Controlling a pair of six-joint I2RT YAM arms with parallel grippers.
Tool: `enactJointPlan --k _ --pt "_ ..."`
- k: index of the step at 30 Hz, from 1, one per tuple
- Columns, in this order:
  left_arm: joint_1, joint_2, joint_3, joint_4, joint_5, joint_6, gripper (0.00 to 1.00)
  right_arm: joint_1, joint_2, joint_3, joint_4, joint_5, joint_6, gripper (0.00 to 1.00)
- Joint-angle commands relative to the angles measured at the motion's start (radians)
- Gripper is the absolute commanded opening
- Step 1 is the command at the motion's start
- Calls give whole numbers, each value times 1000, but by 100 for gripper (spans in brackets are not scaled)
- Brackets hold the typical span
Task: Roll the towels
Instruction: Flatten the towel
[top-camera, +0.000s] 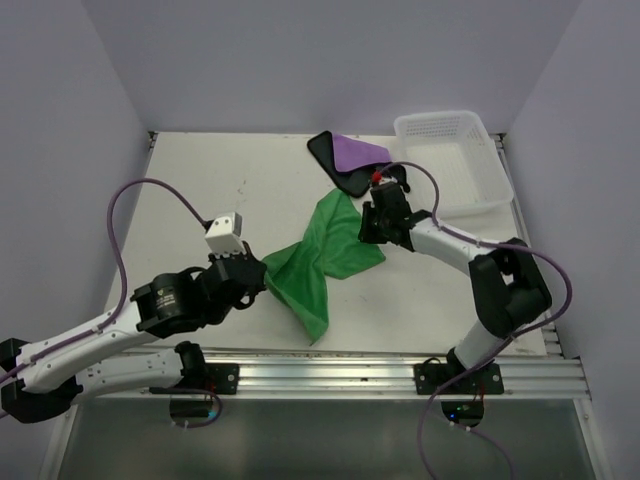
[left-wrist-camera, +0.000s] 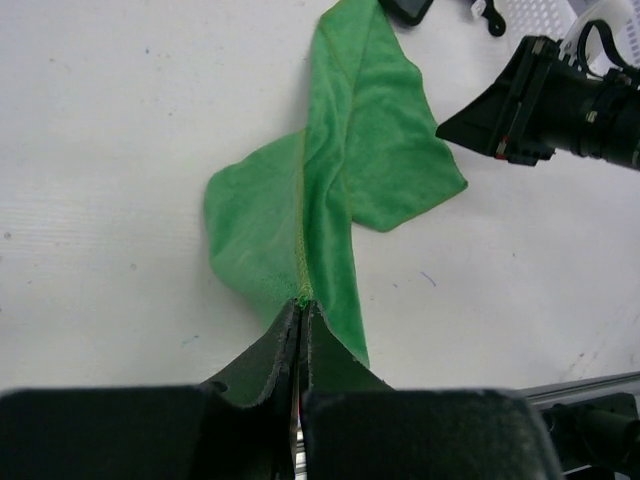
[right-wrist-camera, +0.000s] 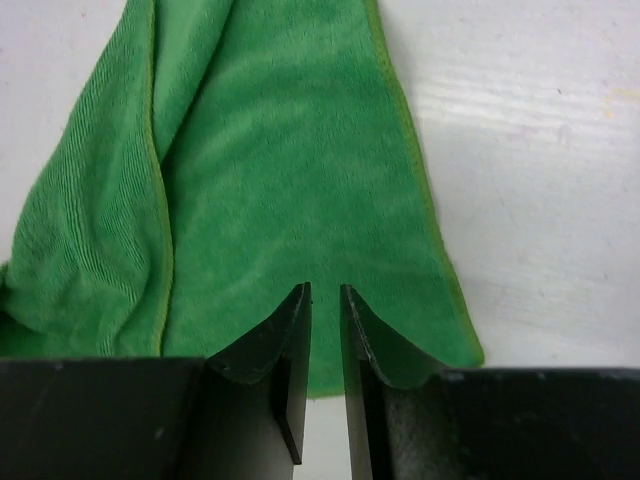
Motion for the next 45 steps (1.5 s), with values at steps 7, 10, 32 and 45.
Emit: enactJointPlan --k 7,10,32,45 --pt "-3 -28 24 -173 -66 -68 0 17 209 151 -26 -22 10 20" --pt "-3 -26 4 -181 -72 -75 0 17 220 122 -23 -14 10 20" --pt "-2 23 -85 -128 -138 -36 0 17 -116 -84 -139 -57 -20 34" --pt "-2 34 -145 18 -86 30 0 17 397 627 -375 64 8 55"
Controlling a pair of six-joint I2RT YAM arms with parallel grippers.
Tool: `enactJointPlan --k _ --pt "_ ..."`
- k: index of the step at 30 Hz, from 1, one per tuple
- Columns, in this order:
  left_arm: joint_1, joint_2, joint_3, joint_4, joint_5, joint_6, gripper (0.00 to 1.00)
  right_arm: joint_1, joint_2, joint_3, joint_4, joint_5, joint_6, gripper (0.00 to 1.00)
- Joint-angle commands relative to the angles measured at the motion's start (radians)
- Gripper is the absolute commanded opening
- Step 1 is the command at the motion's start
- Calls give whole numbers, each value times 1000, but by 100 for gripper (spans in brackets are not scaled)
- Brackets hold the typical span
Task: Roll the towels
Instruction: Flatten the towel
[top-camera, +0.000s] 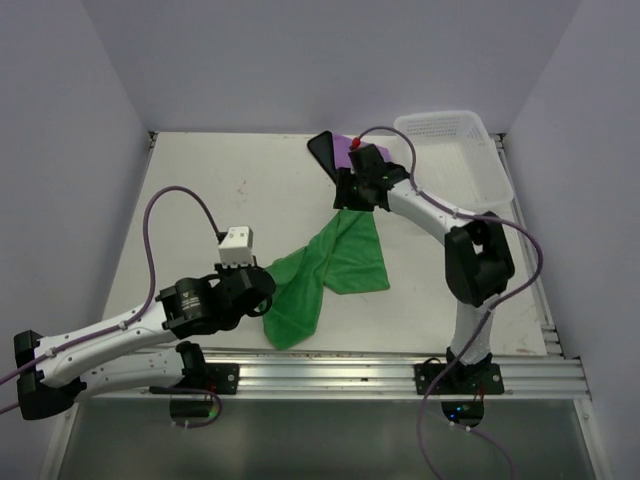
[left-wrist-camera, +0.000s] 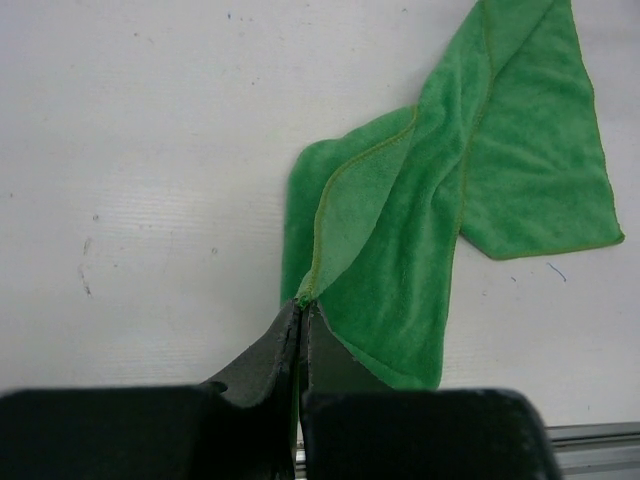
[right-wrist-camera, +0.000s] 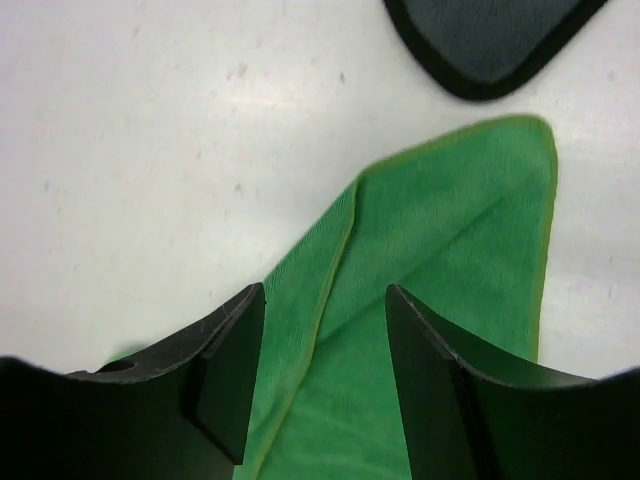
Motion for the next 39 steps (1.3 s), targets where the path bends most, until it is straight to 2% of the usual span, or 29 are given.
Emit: enactJointPlan --k 1,7,12,13,14,16,20,21,23,24,25,28,29,31,35,39 --pt "-2 -7 -10 72 -18 14 0 6 163 178 -190 102 -12 55" --pt "0 -4 -39 119 -14 44 0 7 239 232 -244 179 0 56" --pt "-2 25 -70 148 -12 58 0 7 299 251 -239 154 1 56" --pt "-2 26 -71 158 -12 58 0 9 309 258 -234 150 1 52" --pt "-2 27 -77 162 -12 58 0 7 329 262 -233 142 1 42" --pt "-2 32 -85 191 -3 67 0 7 338 274 -225 135 6 30" --pt "1 59 -106 251 9 80 0 7 309 301 -241 127 1 14" --pt "4 79 -107 275 19 81 0 7 281 305 -241 127 0 6" --pt "35 99 -114 320 84 93 0 7 253 334 -251 121 -14 0" --pt "52 117 -122 355 123 121 0 7 240 345 -257 118 -19 0" --pt "75 130 -132 444 213 139 0 7 213 365 -257 95 -25 0" --pt "199 196 -163 577 360 195 0 7 152 391 -259 46 -31 0" --pt "260 213 -157 592 373 207 0 7 129 385 -254 35 -31 0" --pt "315 249 -140 612 432 247 0 6 43 336 -228 29 -29 0" --pt "528 285 -104 641 554 307 0 -9 -101 241 -199 -3 -39 0" --pt "709 297 -61 616 594 362 0 -16 -255 100 -188 -5 -54 0"
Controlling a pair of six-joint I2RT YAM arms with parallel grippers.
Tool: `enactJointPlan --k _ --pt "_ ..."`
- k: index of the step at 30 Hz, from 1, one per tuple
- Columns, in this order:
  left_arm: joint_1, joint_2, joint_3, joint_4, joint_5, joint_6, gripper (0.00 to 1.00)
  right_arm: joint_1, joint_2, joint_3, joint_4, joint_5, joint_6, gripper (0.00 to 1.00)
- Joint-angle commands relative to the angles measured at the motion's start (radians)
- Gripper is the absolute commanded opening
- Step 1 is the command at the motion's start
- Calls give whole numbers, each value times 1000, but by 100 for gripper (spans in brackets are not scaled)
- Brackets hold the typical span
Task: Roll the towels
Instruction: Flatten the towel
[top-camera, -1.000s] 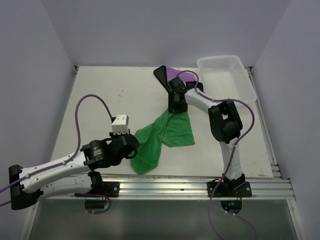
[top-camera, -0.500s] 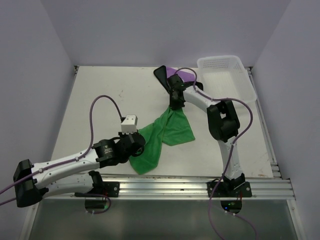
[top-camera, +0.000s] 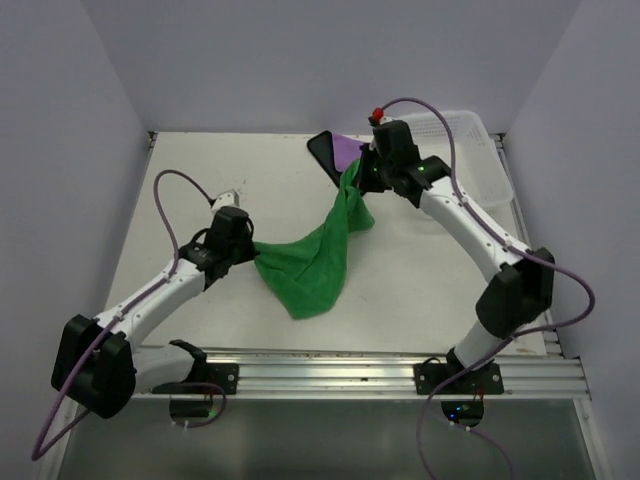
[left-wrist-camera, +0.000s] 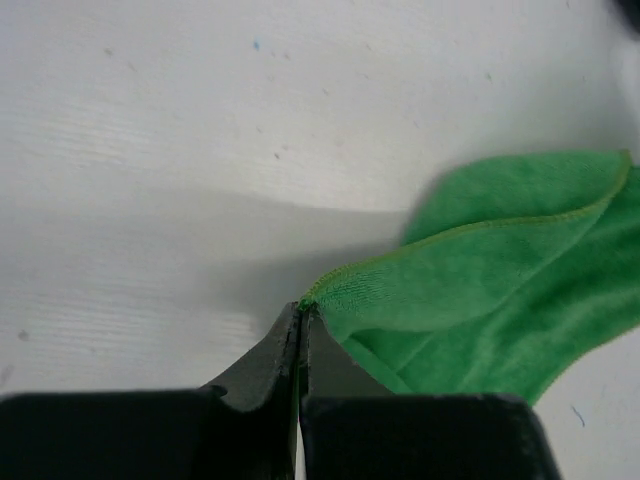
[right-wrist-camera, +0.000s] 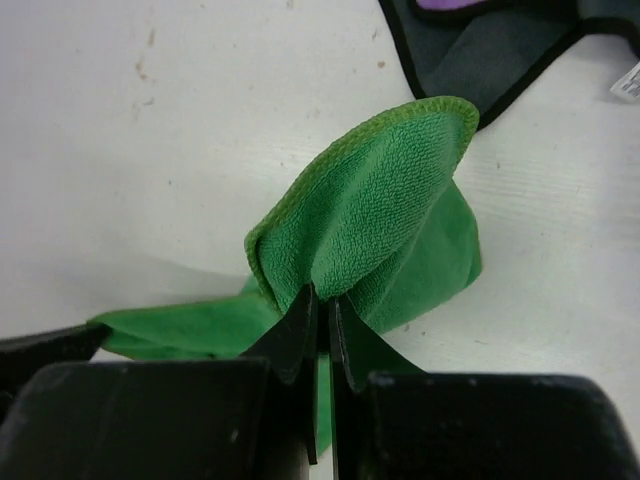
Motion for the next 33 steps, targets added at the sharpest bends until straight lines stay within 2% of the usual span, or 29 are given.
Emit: enactJointPlan --k 1,3,8,9,12,14,15,16,17,20,23,25,27,32,33 --pt "134 -13 73 47 99 87 0 -12 -135 -156 19 -14 -30 0" --pt "229 -39 93 30 124 101 0 -14 -234 -241 26 9 -35 0" --pt "424 -108 101 -3 138 136 0 -17 -423 -572 60 50 -21 0" --pt "444 -122 98 -5 150 149 0 -17 -481 -679 91 38 11 0" --pt "469 -133 69 -2 185 162 0 -16 -558 -849 123 36 64 0" --pt "469 -139 24 10 214 164 0 -16 -568 -899 128 41 72 12" --pt "469 -150 11 18 234 164 0 -17 -569 -920 116 33 69 21" --pt "469 -154 -12 18 242 164 0 -16 -575 -922 108 24 69 35" --pt "469 -168 -22 19 248 167 0 -16 -580 -921 99 18 68 60" --pt "469 -186 -32 9 268 172 0 -16 -615 -875 57 44 62 66" --pt "469 -199 -16 0 266 169 0 -16 -635 -803 26 96 62 65" --pt "469 -193 9 -19 300 185 0 -16 -626 -773 74 98 42 56" --pt "469 -183 21 -36 314 205 0 -14 -568 -732 123 35 4 44" --pt "469 -176 49 -45 352 239 0 14 -378 -631 206 -100 -118 41" --pt "469 -174 66 -56 369 250 0 15 -317 -609 239 -178 -160 41"
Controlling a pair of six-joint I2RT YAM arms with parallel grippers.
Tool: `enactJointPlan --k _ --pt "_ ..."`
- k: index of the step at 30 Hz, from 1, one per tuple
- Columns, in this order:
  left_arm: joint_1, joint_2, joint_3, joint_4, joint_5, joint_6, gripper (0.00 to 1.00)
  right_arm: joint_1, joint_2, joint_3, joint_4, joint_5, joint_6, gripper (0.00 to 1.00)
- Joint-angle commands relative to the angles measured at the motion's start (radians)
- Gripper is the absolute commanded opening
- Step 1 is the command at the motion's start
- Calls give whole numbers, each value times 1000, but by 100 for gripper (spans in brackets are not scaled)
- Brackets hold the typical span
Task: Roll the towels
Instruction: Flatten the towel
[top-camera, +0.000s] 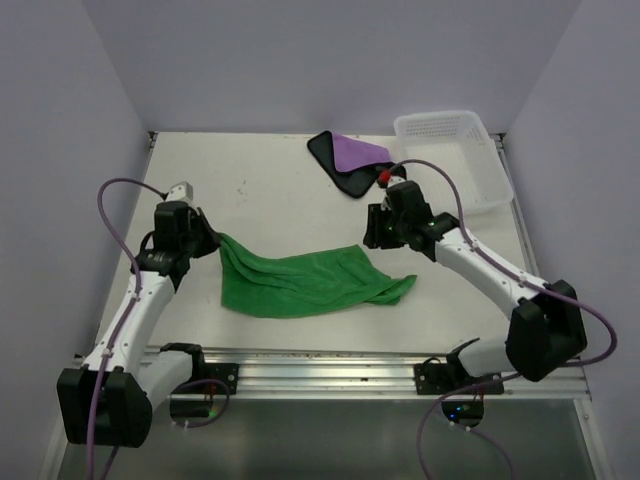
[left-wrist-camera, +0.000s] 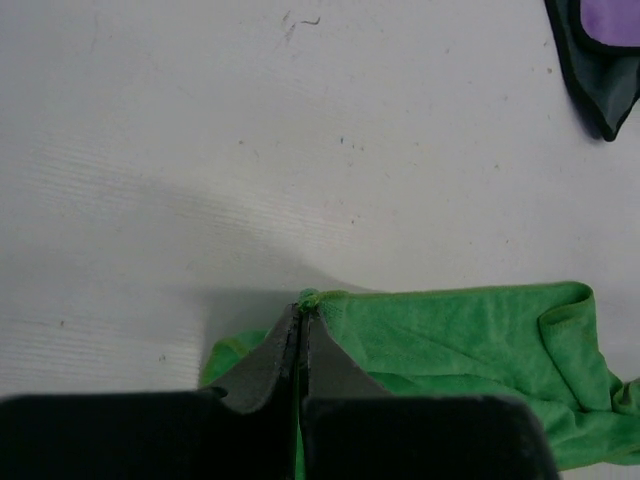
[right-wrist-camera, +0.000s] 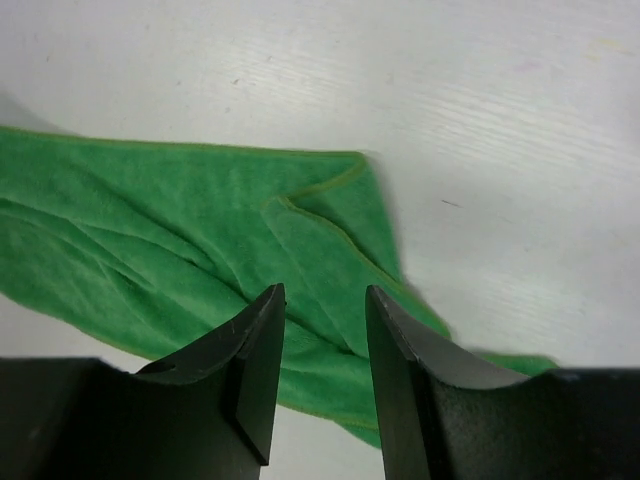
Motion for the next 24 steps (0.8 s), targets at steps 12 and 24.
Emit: enactJointPlan --k 12,24 --pt "4 48 78 -24 109 150 0 15 304 121 216 -386 -307 55" --pt "4 58 83 -15 127 198 0 22 406 104 273 -367 -388 46"
